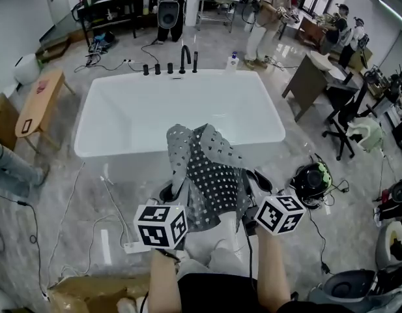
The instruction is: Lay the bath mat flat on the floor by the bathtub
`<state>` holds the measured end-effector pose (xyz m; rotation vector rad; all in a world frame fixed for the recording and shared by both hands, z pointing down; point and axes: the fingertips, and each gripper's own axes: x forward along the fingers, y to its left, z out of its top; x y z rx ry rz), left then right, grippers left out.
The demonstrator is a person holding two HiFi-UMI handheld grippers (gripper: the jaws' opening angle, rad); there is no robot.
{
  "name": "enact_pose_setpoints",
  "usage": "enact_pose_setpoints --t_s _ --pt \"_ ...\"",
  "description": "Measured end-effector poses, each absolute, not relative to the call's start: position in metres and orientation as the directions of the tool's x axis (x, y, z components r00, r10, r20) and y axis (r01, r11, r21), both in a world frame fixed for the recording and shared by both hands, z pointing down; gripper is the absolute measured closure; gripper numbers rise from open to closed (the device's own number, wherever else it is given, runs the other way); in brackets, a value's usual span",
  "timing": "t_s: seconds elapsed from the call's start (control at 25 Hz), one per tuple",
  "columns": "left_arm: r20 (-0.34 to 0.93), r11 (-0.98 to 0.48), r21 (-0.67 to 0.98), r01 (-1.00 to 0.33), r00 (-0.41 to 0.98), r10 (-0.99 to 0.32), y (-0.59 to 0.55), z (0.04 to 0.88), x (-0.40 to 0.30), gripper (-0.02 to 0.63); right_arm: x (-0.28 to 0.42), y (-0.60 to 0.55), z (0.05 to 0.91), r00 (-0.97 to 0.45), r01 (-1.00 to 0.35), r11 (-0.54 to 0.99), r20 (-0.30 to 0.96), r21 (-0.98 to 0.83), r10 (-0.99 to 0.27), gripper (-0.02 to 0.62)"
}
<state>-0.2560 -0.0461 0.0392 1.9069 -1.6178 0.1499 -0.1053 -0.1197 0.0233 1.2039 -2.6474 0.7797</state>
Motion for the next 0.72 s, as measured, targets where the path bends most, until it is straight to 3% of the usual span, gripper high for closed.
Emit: enact_pose_setpoints --t_s 0.72 --pt "0.516 0.035 0.246 -0.969 0.100 -0.851 -0.111 0.016 -0.209 0.586 -0.059 -0.216 0.020 -0.772 -0.611 0.595 0.227 -0.522 -0.594 0.577"
